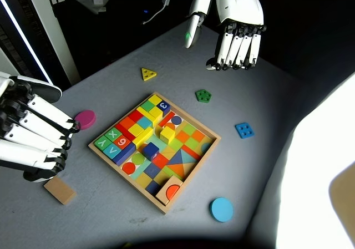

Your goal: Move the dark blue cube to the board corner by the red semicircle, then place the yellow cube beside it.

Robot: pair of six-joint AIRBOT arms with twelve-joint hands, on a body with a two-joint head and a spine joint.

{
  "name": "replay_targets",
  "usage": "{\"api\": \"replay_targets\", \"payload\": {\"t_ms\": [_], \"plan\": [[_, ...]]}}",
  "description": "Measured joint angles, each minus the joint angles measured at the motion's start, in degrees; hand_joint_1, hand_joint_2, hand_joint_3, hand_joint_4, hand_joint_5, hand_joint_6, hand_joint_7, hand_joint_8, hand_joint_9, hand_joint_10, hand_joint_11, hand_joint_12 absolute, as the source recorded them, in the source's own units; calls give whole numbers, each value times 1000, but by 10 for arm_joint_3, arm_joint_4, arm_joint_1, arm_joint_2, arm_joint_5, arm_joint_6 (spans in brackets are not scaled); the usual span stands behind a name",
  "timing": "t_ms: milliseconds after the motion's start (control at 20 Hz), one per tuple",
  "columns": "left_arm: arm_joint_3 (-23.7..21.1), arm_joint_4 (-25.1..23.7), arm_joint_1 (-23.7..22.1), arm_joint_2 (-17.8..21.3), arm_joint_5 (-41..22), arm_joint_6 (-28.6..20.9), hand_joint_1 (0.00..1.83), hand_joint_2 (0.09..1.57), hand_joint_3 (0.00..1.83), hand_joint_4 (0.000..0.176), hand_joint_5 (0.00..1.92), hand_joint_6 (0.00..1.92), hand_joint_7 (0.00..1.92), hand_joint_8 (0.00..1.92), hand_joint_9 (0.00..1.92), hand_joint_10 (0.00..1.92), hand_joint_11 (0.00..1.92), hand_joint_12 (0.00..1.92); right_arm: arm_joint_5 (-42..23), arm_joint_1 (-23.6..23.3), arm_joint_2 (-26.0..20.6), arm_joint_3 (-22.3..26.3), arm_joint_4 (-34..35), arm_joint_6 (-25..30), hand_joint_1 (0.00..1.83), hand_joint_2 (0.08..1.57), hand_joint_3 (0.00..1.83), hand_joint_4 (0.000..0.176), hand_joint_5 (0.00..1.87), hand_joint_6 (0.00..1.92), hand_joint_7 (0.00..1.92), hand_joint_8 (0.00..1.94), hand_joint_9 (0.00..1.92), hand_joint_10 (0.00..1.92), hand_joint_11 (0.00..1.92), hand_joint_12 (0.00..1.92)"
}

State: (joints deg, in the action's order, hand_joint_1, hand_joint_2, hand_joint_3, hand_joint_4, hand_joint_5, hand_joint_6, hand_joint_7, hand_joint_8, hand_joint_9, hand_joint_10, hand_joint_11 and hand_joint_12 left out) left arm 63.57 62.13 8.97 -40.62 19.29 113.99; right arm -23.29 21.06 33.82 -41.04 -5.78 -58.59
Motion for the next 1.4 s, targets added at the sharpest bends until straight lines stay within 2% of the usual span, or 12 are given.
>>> {"api": "replay_targets", "payload": {"t_ms": [50, 100, 200, 400, 450, 550, 600, 700, 850, 1000, 1250, 1400], "plan": [[0, 0, 0, 0, 2, 0, 199, 1255, 18, 71, 245, 10, 227, 4, 208, 25, 0, 864, 4, 0, 0, 0, 0, -1, 0, 1126, 89, 22, 16, 22, 16, 4, 0, 0, 0, 0], [0, -2, 0, 0, 4, 1, 225, 1255, 2, 64, 256, 3, 231, 1, 236, 13, 0, 900, 6, 1, 0, 0, 0, -1, 0, 1147, 44, 16, 32, 16, 26, 1, 0, 0, 0, 0], [0, 0, 0, -1, 3, 0, 188, 1267, 6, 56, 249, 2, 234, 2, 250, 14, 0, 894, 1, 2, 0, 1, 0, -2, 0, 1152, 33, 22, 36, 15, 36, 4, 0, 0, 0, 0], [2, 0, 0, -1, 6, 2, 224, 1255, 0, 48, 323, 14, 272, 7, 287, 12, 0, 909, 8, 7, 1, 1, 0, -18, 0, 1135, 20, 11, 76, 28, 79, 19, 1, 0, 0, 0], [2, -2, 0, -1, 5, 2, 214, 1261, 0, 42, 313, 7, 269, 4, 290, 11, 0, 899, 9, 15, 10, 1, 21, -49, 0, 1134, 19, 22, 85, 32, 64, 11, 0, 0, 0, 0], [2, -1, 0, -2, 7, 2, 186, 1267, 3, 37, 319, 7, 256, 2, 278, 4, 0, 898, 18, 28, 38, 0, 94, -135, 0, 1137, 18, 35, 210, 83, 68, 11, 0, 0, 0, 0], [2, -1, 0, -2, 7, 2, 182, 1269, 4, 37, 322, 7, 259, 3, 281, 5, 0, 896, 26, 28, 54, -2, 127, -164, 0, 1139, 18, 28, 294, 117, 88, 19, 0, 0, 0, 0], [2, -2, 0, -2, 7, 2, 169, 1276, 5, 41, 326, 5, 255, 1, 276, 1, 0, 879, 29, 26, 75, -10, 154, -177, 0, 1148, 7, 16, 473, 144, 91, 3, 0, 0, 0, 0], [2, -2, 0, -2, 7, 2, 174, 1291, 5, 33, 326, 1, 253, 0, 264, 0, 0, 825, 38, 20, 113, -35, 168, -179, 0, 1161, 3, 0, 662, 155, 94, 1, 0, 0, 0, 0], [2, -1, 0, -2, 8, 2, 172, 1287, 2, 36, 325, 0, 254, 0, 261, 0, 0, 820, 41, 20, 154, -58, 177, -190, 0, 1164, 1, 0, 735, 119, 101, 0, 0, 0, 0, 0], [2, -2, 0, -2, 8, 3, 148, 1292, 2, 40, 328, 1, 265, 4, 280, 5, 0, 860, 36, 20, 226, -115, 283, -292, 0, 1162, 0, 0, 752, 104, 83, 4, 0, 0, 0, 0], [2, -2, 0, -2, 8, 3, 186, 1284, 0, 30, 317, 5, 257, 0, 272, 1, 0, 893, 29, 20, 261, -138, 296, -301, 0, 1159, 0, 0, 750, 99, 126, 20, 0, 0, 0, 0]]}}
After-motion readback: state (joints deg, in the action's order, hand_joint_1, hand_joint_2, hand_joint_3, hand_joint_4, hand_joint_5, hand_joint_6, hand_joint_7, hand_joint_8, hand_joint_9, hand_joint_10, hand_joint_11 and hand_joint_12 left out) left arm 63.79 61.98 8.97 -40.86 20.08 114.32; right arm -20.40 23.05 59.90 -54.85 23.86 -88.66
